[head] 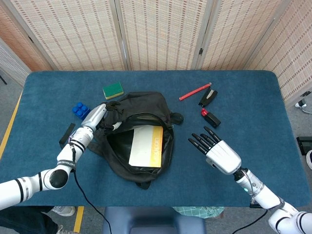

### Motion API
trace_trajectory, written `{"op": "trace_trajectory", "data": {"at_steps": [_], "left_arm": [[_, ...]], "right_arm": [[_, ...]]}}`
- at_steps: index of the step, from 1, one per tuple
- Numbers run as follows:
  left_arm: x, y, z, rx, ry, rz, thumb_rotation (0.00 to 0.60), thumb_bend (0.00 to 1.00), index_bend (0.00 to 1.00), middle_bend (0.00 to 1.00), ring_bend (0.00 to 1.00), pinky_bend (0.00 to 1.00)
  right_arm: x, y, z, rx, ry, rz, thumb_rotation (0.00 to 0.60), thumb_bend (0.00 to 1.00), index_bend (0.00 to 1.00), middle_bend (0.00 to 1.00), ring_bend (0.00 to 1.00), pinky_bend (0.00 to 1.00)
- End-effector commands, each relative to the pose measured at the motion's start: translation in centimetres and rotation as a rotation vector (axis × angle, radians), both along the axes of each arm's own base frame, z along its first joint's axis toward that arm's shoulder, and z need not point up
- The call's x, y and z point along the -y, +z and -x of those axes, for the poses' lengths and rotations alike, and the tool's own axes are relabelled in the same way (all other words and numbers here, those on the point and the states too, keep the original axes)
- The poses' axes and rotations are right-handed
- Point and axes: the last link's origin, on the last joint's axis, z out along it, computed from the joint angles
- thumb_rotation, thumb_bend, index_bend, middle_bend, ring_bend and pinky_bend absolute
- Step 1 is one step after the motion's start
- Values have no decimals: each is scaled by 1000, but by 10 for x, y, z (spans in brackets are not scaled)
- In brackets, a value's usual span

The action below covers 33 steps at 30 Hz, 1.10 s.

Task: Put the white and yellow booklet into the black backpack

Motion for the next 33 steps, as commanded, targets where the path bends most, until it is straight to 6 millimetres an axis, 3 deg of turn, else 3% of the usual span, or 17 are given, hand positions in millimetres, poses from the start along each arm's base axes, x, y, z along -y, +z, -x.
{"op": "trace_trajectory", "data": {"at_steps": [1, 6, 10, 13, 18, 26, 33], "left_arm": [[3, -1, 2, -8, 1, 7, 600, 564, 245, 202, 165, 8], [8, -5, 7, -77, -18, 23, 600, 511, 231, 195, 158, 8], [12, -9, 11, -135, -27, 58, 600, 351, 184, 146, 90, 0], [15, -13, 10, -158, -45, 68, 600, 280, 104, 73, 10, 0], [21, -16, 2, -154, -83, 65, 600, 231, 1, 0, 0, 0], [28, 3, 9, -135, -68, -39, 600, 251, 25, 3, 7, 0], [52, 25, 55, -202, -17, -138, 600, 391, 152, 65, 59, 0]], "right_arm": [[-7, -9, 5, -30, -14, -67, 600, 211, 65, 146, 209, 62], [-18, -26, 14, -80, -46, -178, 600, 211, 65, 138, 194, 62], [-22, -30, 20, -83, -64, -190, 600, 211, 65, 132, 190, 62], [-23, -30, 21, -78, -64, -185, 600, 211, 65, 132, 189, 62], [-21, -27, 22, -65, -62, -166, 600, 211, 65, 132, 188, 62], [-18, 2, 31, -27, -104, -74, 600, 212, 65, 132, 201, 72], [-15, 40, 47, 57, -232, 31, 600, 221, 65, 146, 263, 172]]}}
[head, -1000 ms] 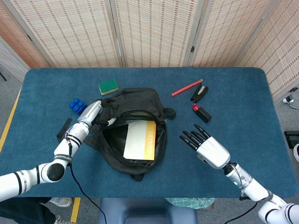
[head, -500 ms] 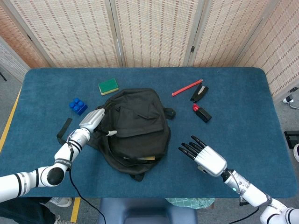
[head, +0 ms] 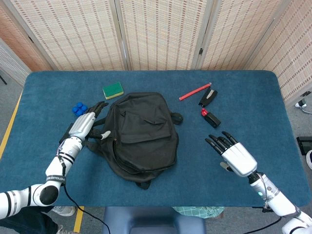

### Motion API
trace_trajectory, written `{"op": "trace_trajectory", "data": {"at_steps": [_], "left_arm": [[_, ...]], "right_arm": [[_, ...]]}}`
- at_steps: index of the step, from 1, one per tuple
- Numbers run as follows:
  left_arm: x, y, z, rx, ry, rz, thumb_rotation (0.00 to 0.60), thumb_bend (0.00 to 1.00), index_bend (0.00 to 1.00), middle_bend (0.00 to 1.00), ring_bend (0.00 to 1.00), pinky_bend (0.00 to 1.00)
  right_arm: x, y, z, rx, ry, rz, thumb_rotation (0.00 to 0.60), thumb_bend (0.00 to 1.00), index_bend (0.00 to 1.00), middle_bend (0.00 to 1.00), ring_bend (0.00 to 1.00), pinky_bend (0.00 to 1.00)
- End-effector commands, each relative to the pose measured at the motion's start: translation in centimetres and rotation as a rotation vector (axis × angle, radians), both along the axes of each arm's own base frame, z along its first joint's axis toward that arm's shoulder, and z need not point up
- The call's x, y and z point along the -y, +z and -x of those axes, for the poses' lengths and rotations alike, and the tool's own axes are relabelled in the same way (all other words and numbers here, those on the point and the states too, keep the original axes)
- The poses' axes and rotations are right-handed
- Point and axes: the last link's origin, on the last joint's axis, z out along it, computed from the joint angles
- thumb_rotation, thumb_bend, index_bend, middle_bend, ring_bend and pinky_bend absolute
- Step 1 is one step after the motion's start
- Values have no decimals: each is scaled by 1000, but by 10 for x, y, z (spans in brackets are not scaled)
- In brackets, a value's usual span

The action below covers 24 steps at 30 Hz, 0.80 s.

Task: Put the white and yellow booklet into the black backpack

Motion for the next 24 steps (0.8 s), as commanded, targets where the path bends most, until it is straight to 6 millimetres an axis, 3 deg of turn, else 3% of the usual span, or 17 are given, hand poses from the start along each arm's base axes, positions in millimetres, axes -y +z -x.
{"op": "trace_trajectory", "data": {"at_steps": [1, 7, 15, 24], "left_arm": [[19, 11, 30, -52, 21, -65, 600, 398, 164, 73, 63, 0], [55, 22, 75, -130, 42, -188, 600, 410, 203, 96, 84, 0], [107, 40, 124, -197, 97, -307, 600, 410, 207, 96, 84, 0], [163, 48, 140, -214, 103, -349, 600, 410, 206, 96, 85, 0]], "right_arm": [[-1, 18, 10, 49, -78, 50, 600, 239, 65, 153, 273, 181], [-13, 41, 30, 130, -209, 114, 600, 357, 64, 132, 227, 165], [-38, 59, 48, 159, -316, 211, 600, 369, 59, 64, 168, 114], [-65, 67, 53, 240, -378, 270, 600, 369, 59, 67, 170, 114]]}}
